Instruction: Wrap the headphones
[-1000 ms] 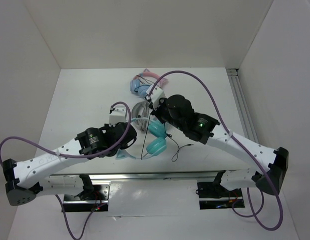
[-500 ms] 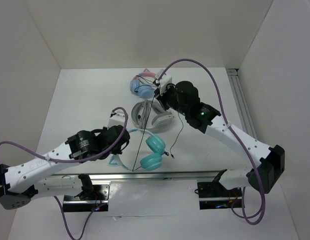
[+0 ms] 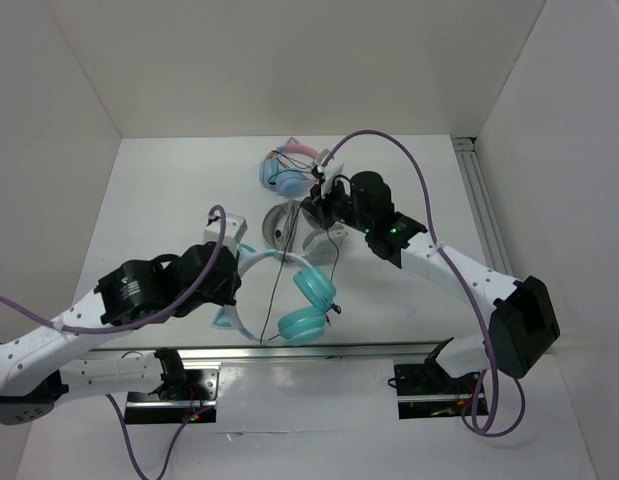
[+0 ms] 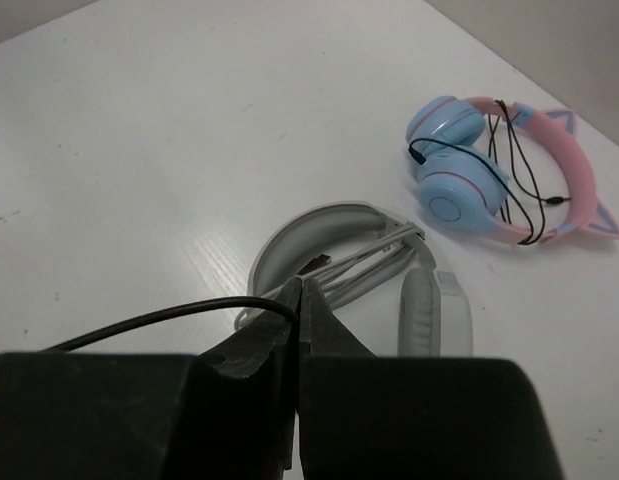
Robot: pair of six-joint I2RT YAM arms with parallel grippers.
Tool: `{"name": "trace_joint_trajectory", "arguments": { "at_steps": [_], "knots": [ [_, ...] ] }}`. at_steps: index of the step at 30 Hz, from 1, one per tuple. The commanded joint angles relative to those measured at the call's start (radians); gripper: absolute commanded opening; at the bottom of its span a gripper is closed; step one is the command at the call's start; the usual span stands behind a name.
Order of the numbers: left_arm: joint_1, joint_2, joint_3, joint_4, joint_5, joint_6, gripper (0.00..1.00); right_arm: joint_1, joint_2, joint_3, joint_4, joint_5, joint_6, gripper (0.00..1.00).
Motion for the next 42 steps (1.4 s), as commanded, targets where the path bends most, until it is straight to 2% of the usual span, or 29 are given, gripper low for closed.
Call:
{"name": "trace_joint_trajectory", "arguments": {
  "at_steps": [1, 8, 11, 12, 16, 17, 22, 28, 29, 36, 38, 42],
  "knots": [
    [-0.006, -0.039, 0.122, 0.015, -0.039, -0.057, 0.0, -0.01, 0.007, -0.044, 0.17, -0.049, 0.054, 0.0],
    [-0.006, -0.006, 0.298, 0.058, -0.056, -0.052, 0.0, -0.029, 0.025, -0.112, 0.259, -0.165, 0.115, 0.0],
    [-0.006, 0.018, 0.357, 0.067, -0.102, -0.087, 0.0, -0.029, 0.039, -0.147, 0.316, -0.297, 0.154, 0.0],
    [-0.006, 0.027, 0.37, 0.067, -0.129, -0.106, 0.0, -0.029, 0.048, -0.16, 0.333, -0.404, 0.178, 0.02],
    [-0.006, 0.072, 0.429, 0.092, -0.162, -0.185, 0.0, -0.029, 0.125, -0.184, 0.492, -0.605, 0.307, 0.02],
    [-0.006, 0.083, 0.445, 0.092, -0.175, -0.199, 0.0, -0.019, 0.152, -0.21, 0.565, -0.618, 0.333, 0.02],
    [-0.006, 0.141, 0.505, 0.092, -0.249, -0.242, 0.0, 0.014, 0.171, -0.295, 0.712, -0.586, 0.406, 0.03],
    [-0.006, 0.141, 0.521, 0.08, -0.323, -0.38, 0.0, 0.014, 0.223, -0.407, 1.027, -0.642, 0.588, 0.08],
    [-0.006, 0.141, 0.521, 0.08, -0.335, -0.391, 0.0, 0.025, 0.25, -0.425, 1.122, -0.655, 0.615, 0.1],
    [-0.006, 0.17, 0.556, 0.04, -0.356, -0.413, 0.0, 0.077, 0.376, -0.447, 1.42, -0.664, 0.776, 0.16],
    [-0.006, 0.179, 0.565, 0.017, -0.369, -0.442, 0.0, 0.097, 0.416, -0.459, 1.549, -0.664, 0.839, 0.16],
    [-0.006, 0.19, 0.59, -0.023, -0.392, -0.463, 0.0, 0.12, 0.471, -0.482, 1.678, -0.639, 0.895, 0.16]
  ]
}}
